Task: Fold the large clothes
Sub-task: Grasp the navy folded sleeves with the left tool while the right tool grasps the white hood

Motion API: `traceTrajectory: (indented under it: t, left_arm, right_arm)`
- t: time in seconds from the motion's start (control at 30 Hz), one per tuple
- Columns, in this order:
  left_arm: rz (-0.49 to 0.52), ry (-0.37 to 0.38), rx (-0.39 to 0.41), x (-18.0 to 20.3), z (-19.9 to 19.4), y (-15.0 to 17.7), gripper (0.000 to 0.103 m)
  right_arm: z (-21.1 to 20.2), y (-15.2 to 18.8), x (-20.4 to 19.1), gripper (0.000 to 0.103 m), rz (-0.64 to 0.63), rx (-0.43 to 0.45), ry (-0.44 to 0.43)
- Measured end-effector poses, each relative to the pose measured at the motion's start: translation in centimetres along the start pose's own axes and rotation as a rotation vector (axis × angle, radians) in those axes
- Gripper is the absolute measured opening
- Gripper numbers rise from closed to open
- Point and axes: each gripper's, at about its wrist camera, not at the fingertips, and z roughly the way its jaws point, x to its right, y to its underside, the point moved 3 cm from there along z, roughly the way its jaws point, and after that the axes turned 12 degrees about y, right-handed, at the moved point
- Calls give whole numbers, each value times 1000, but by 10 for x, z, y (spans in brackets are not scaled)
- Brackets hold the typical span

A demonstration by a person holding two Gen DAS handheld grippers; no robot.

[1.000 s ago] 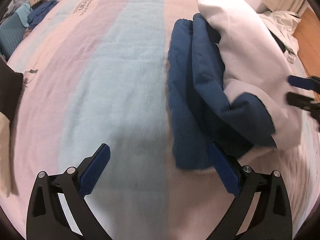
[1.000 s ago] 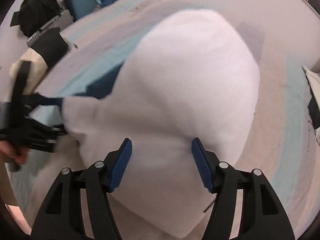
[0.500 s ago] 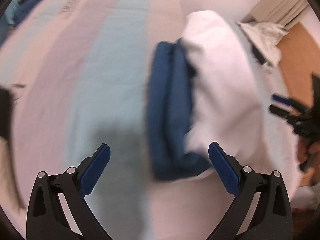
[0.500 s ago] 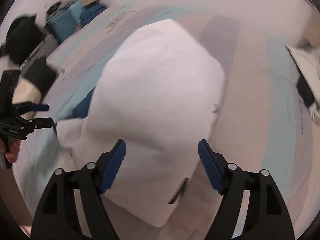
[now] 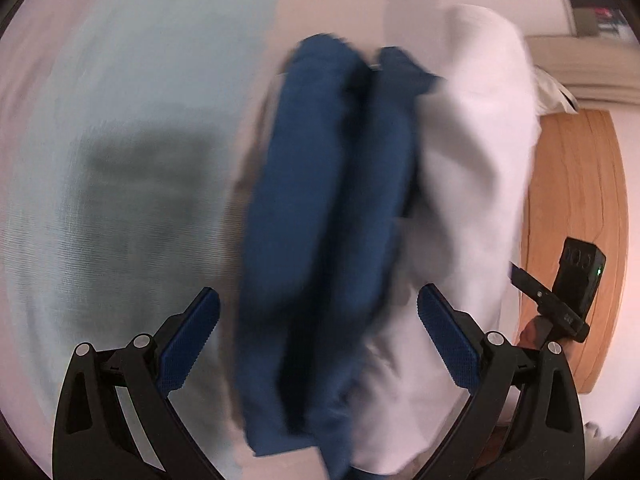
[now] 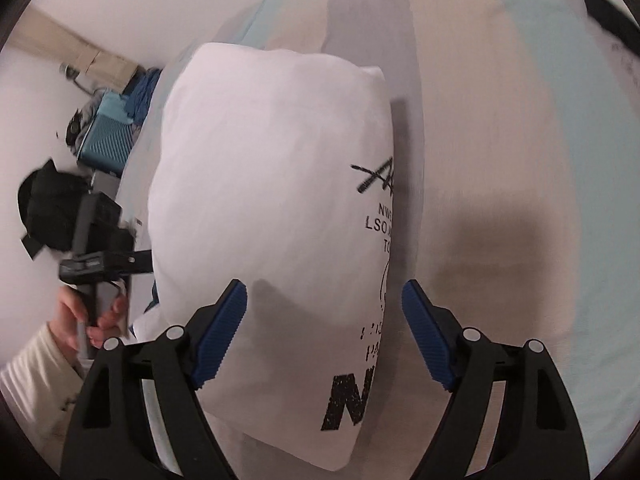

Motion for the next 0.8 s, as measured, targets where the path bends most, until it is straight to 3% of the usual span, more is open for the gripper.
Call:
traceTrajectory:
  t: [0.17,0.33,0.47,0.67,0.8]
  left_arm:
    - [-66,26,4,-24,3,4,97]
    - [-48,-8,-12,-24,17,11,97]
    - [-30,10,-8,-13,25,12,97]
    - [-48,41,-22,-12,35,15,97]
    - [-26,12,-33,-8,39,18,97]
  right_arm:
    - [17,3,14,83,58,-67,-85]
    - [26,8,28,88,112,-106,-153]
    - [35,9,26,89,147,-126,-213]
    - [53,10,19,94,180,-149,-243]
    - [54,11,1,96,153,-144,-236]
